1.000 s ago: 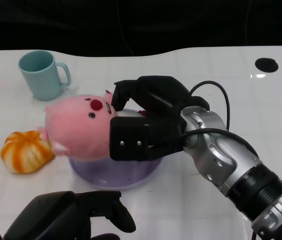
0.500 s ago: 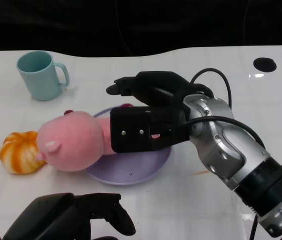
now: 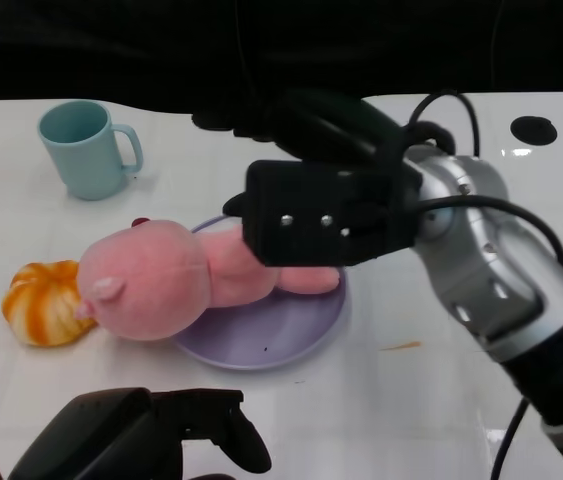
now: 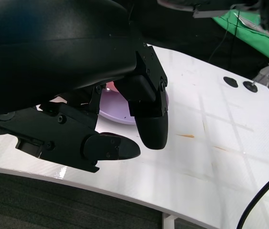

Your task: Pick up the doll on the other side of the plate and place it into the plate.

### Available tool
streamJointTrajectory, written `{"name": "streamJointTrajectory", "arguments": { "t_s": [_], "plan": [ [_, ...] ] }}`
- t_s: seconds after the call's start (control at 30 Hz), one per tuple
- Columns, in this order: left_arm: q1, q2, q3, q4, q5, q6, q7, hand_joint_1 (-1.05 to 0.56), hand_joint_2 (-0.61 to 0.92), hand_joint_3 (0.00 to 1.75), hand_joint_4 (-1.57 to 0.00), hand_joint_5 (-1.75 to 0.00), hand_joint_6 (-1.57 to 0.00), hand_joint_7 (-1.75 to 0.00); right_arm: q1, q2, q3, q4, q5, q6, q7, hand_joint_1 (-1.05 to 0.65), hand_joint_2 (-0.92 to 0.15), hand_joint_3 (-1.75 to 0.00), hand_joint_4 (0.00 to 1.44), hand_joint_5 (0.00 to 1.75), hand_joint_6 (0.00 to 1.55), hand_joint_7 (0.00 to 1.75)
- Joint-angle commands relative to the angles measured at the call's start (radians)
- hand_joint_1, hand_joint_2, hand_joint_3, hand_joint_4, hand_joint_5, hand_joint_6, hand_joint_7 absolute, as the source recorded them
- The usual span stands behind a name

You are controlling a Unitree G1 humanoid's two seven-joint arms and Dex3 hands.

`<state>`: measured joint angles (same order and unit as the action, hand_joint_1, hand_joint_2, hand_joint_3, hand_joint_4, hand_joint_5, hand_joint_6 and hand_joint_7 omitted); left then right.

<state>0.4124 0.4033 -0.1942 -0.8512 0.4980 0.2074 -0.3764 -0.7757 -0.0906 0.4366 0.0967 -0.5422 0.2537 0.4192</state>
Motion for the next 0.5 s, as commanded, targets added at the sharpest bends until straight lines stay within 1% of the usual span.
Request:
{"name": "streamJointTrajectory", "arguments": {
  "t_s": [0.03,0.1,0.2,0.27,0.3,0.37,0.4,0.43,0.5],
  "plan": [
    [0.002,0.015,-0.023,-0.009,0.007,-0.071,0.002,-0.25,0.91,0.34,-0.62,-1.64,-0.72,-0.9,0.068,-0.044,-0.068,-0.107,0.072,0.02,0.044,-0.6,-0.92,-0.23,0.25,0.74,0.47,0.06],
    [0.0,0.015,-0.023,-0.006,0.008,-0.073,0.002,-0.24,0.91,0.34,-0.63,-1.64,-0.72,-0.9,0.115,-0.066,-0.101,-0.17,0.115,0.031,0.066,-0.53,-0.92,-0.19,0.27,0.79,0.5,0.08],
    [-0.003,0.014,-0.022,-0.002,0.009,-0.076,0.002,-0.24,0.91,0.34,-0.63,-1.63,-0.73,-0.9,0.189,-0.106,-0.148,-0.248,0.18,0.024,0.096,-0.47,-0.92,-0.19,0.28,0.82,0.53,0.09],
    [-0.003,0.012,-0.022,0.002,0.008,-0.083,0.006,-0.24,0.91,0.33,-0.63,-1.63,-0.73,-0.9,0.234,-0.116,-0.178,-0.286,0.222,0.025,0.096,-0.43,-0.92,-0.17,0.3,0.85,0.56,0.1],
    [-0.003,0.012,-0.022,0.004,0.009,-0.084,0.007,-0.23,0.91,0.33,-0.63,-1.63,-0.73,-0.9,0.27,-0.119,-0.204,-0.308,0.255,0.017,0.094,-0.42,-0.92,-0.16,0.31,0.86,0.57,0.11],
    [-0.004,0.011,-0.023,0.006,0.01,-0.085,0.008,-0.23,0.91,0.33,-0.64,-1.63,-0.74,-0.89,0.325,-0.132,-0.238,-0.343,0.302,0.005,0.094,-0.39,-0.92,-0.12,0.35,0.92,0.62,0.14],
    [-0.005,0.011,-0.023,0.005,0.011,-0.082,0.007,-0.23,0.91,0.33,-0.64,-1.63,-0.74,-0.89,0.365,-0.141,-0.261,-0.371,0.33,0.0,0.097,-0.38,-0.92,-0.12,0.36,0.93,0.63,0.14],
    [-0.005,0.012,-0.024,0.004,0.011,-0.079,0.006,-0.23,0.91,0.33,-0.64,-1.63,-0.74,-0.89,0.393,-0.149,-0.275,-0.392,0.35,-0.001,0.098,-0.34,-0.92,-0.14,0.39,0.97,0.67,0.17],
    [-0.006,0.012,-0.024,0.004,0.011,-0.077,0.005,-0.23,0.91,0.33,-0.63,-1.63,-0.74,-0.89,0.437,-0.159,-0.3,-0.426,0.386,-0.001,0.096,-0.32,-0.92,-0.15,0.41,0.99,0.7,0.18]
  ]
}}
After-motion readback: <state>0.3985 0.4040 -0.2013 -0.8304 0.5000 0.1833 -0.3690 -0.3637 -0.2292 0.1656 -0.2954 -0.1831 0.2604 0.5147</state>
